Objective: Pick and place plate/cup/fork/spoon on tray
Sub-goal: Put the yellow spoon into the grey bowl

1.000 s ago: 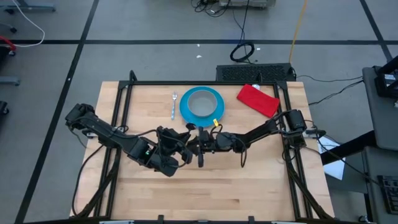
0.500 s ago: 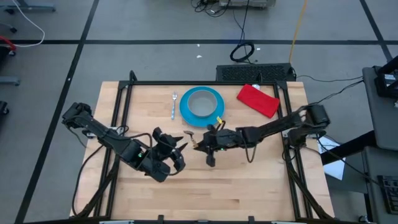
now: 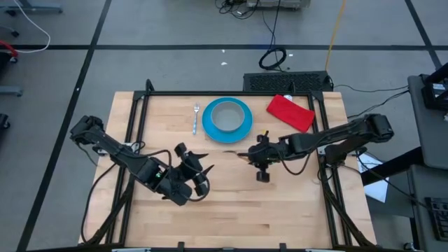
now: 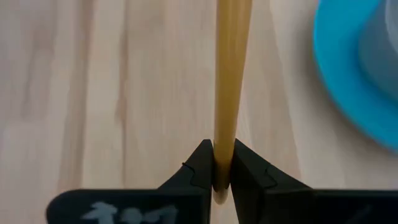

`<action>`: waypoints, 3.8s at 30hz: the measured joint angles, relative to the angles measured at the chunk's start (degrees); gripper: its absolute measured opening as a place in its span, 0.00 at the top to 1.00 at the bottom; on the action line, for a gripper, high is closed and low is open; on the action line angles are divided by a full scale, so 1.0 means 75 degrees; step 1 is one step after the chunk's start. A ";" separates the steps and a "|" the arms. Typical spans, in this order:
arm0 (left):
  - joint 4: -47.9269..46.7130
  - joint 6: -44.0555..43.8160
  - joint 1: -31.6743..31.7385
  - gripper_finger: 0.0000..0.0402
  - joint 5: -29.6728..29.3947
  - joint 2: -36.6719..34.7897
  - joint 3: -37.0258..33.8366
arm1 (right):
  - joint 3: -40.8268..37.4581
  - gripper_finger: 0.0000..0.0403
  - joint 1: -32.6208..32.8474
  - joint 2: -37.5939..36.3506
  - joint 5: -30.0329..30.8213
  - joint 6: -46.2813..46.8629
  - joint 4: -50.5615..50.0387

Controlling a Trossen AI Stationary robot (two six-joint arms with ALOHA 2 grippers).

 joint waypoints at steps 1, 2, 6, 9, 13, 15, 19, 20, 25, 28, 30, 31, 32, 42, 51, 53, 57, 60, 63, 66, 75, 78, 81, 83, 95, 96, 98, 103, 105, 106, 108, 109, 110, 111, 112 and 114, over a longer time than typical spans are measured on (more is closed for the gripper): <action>0.0413 0.0588 0.0021 0.49 -0.0005 0.0041 0.0000 | 0.0000 0.95 -0.0066 -0.0023 -0.0153 0.0012 -0.0254; 0.0927 0.1264 0.0052 0.50 0.0000 0.0100 0.0000 | 0.0000 0.95 -0.0141 -0.0038 -0.0386 0.0021 -0.0438; 0.2999 0.4931 0.0070 0.53 0.0265 0.0680 0.0003 | 0.0000 0.95 -0.0457 -0.0045 -0.1521 -0.0023 -0.0956; 0.4164 0.7191 0.0062 0.52 0.0223 0.1290 0.0000 | 0.0000 0.95 -0.0674 -0.0039 -0.2124 -0.0181 -0.1141; 0.4805 0.8704 0.0124 0.50 0.0062 0.1843 0.0000 | 0.0000 0.95 -0.1009 -0.0039 -0.2996 -0.0219 -0.1380; 0.4913 0.9109 0.0230 0.48 -0.0057 0.2100 0.0000 | 0.0000 0.94 -0.1167 -0.0039 -0.3483 -0.0219 -0.1527; 0.5122 0.9797 0.0544 0.43 -0.0104 0.2444 0.0000 | 0.0000 0.93 -0.1456 -0.0039 -0.3862 -0.0165 -0.1687; 0.5195 0.9931 0.0633 0.42 -0.0072 0.2513 0.0000 | 0.0000 0.94 -0.1529 -0.0039 -0.3947 -0.0156 -0.1735; 0.5557 1.0527 0.1033 0.36 0.0607 0.2957 0.0000 | 0.0000 0.95 -0.1766 -0.0039 -0.4170 0.0124 -0.1791; 0.5812 1.1013 0.1198 0.33 0.0826 0.3220 0.0000 | 0.0000 0.95 -0.1869 -0.0036 -0.4516 0.0243 -0.1811; 0.6157 1.1488 0.1312 0.33 0.0632 0.3439 0.0000 | 0.0003 0.94 -0.1862 -0.0036 -0.4641 0.0332 -0.1767; 0.6300 1.1724 0.1392 0.33 0.0532 0.3533 0.0000 | 0.0001 0.94 -0.1861 -0.0033 -0.4736 0.0389 -0.1760; 0.6464 1.2014 0.1453 0.33 0.0504 0.3611 -0.0003 | 0.0002 0.94 -0.1855 -0.0033 -0.4750 0.0433 -0.1732; 0.7012 1.3714 0.2008 0.38 0.0940 0.3972 -0.0003 | 0.0003 0.94 -0.1834 -0.0033 -0.5029 0.0730 -0.1639; 0.6977 1.3821 0.2130 0.66 0.1555 0.3969 -0.0003 | 0.0003 0.94 -0.1834 -0.0033 -0.5100 0.0728 -0.1521; 0.7006 1.3777 0.2130 0.74 0.1672 0.3969 -0.0002 | 0.0003 0.94 -0.1834 -0.0030 -0.5101 0.0725 -0.1535; 0.6946 1.3829 0.2107 0.88 0.1717 0.3966 0.0000 | 0.0002 0.94 -0.1834 -0.0030 -0.5140 0.0679 -0.1570; 0.6857 1.3691 0.2107 0.88 0.1708 0.3966 0.0000 | 0.0000 0.94 -0.1834 -0.0030 -0.5150 0.0661 -0.1562; 0.6840 1.3582 0.2107 0.88 0.1666 0.3966 0.0000 | 0.0000 0.94 -0.1834 -0.0030 -0.5141 0.0658 -0.1540; 0.6840 1.3434 0.2073 0.87 0.1601 0.3966 0.0000 | 0.0000 0.93 -0.1834 -0.0030 -0.5137 0.0591 -0.1497; 0.6823 1.2930 0.1959 0.91 0.1302 0.3969 -0.0006 | 0.0020 0.64 -0.1833 -0.0111 -0.4676 0.0275 -0.1294; 0.6847 1.2652 0.1948 0.90 0.1078 0.3969 -0.0006 | 0.0019 0.49 -0.1834 -0.0337 -0.4408 0.0075 -0.1211; 0.6869 1.2395 0.1944 0.90 0.0892 0.3969 -0.0006 | 0.0009 0.36 -0.1832 -0.0811 -0.3790 -0.0193 -0.1056; 0.6873 1.2282 0.1944 0.92 0.0791 0.3969 -0.0006 | 0.0009 0.28 -0.1776 -0.1260 -0.3225 -0.0472 -0.1018; 0.7459 1.1237 0.2027 0.92 0.0476 0.3806 -0.0005 | -0.0272 0.22 0.0181 -0.3353 0.0912 -0.2206 -0.0852; 0.7457 1.1070 0.2054 0.92 0.0438 0.3717 -0.0003 | -0.0399 0.23 0.0428 -0.3433 0.1233 -0.2401 -0.0746; 0.7350 1.0643 0.2070 0.92 0.0391 0.3566 -0.0003 | -0.0682 0.24 0.0901 -0.3554 0.1806 -0.2738 -0.0426; 0.6951 0.9602 0.2101 0.92 0.0523 0.3221 -0.0003 | -0.1213 0.28 0.1796 -0.3787 0.2771 -0.3159 0.0480; 0.6805 0.9270 0.2097 0.93 0.0586 0.3146 0.0000 | -0.1391 0.29 0.2038 -0.3826 0.3102 -0.3228 0.0813; 0.6721 0.9146 0.2073 0.93 0.0593 0.3115 -0.0003 | -0.1475 0.30 0.2140 -0.3834 0.3322 -0.3298 0.1016; 0.6751 0.8967 0.2043 0.93 0.0769 0.3089 -0.0003 | -0.1621 0.31 0.2306 -0.3842 0.3775 -0.3548 0.1360; 0.6776 0.8891 0.2020 0.93 0.0772 0.3083 -0.0001 | -0.1677 0.32 0.2380 -0.3842 0.4000 -0.3712 0.1508; 0.6778 0.8831 0.1990 0.92 0.0768 0.3085 -0.0003 | -0.1728 0.33 0.2441 -0.3842 0.4201 -0.3833 0.1683; 0.6779 0.8774 0.1962 0.92 0.0764 0.3087 -0.0003 | -0.1779 0.34 0.2489 -0.3842 0.4351 -0.3924 0.1831; 0.6781 0.8700 0.1937 0.92 0.0764 0.3090 -0.0003 | -0.1840 0.35 0.2533 -0.3842 0.4448 -0.3980 0.1975; 0.6814 0.8610 0.1881 0.92 0.0752 0.3091 -0.0003 | -0.1981 0.37 0.2589 -0.3842 0.4508 -0.4130 0.2286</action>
